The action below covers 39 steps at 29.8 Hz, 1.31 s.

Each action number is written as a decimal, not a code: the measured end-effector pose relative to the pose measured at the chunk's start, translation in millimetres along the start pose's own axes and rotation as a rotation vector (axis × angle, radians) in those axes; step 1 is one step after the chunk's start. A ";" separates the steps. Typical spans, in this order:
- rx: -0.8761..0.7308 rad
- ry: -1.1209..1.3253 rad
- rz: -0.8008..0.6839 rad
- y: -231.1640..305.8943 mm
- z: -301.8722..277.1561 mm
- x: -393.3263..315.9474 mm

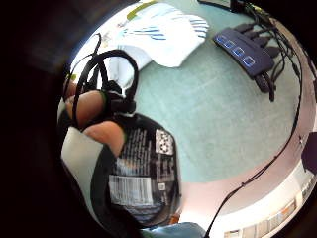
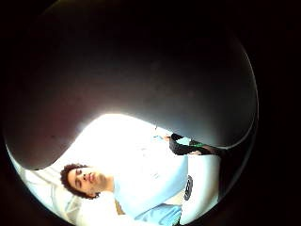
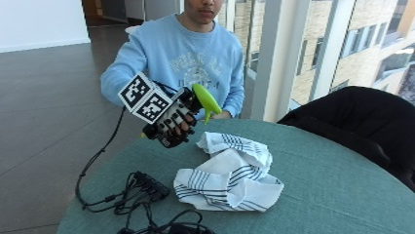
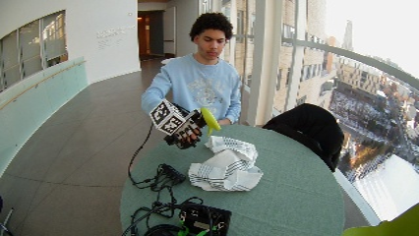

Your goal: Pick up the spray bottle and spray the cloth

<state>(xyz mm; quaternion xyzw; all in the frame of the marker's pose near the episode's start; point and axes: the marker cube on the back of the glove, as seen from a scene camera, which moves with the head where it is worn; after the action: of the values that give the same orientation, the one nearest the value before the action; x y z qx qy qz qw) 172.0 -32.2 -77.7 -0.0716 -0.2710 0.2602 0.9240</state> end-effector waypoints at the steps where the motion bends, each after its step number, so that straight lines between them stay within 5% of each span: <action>1: 0.015 -0.018 -0.023 0.5 -0.7 -5.8; 10: 0.164 -0.215 -0.308 -7.7 11.3 -80.9; 22: 0.166 -0.403 -0.613 -46.7 91.2 -186.5; 39: 0.154 -0.470 -0.671 -116.1 233.0 -248.1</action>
<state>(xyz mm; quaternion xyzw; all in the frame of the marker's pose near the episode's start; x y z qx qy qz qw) -80.2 -262.4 35.4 0.1516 -0.4626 -0.0265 0.8731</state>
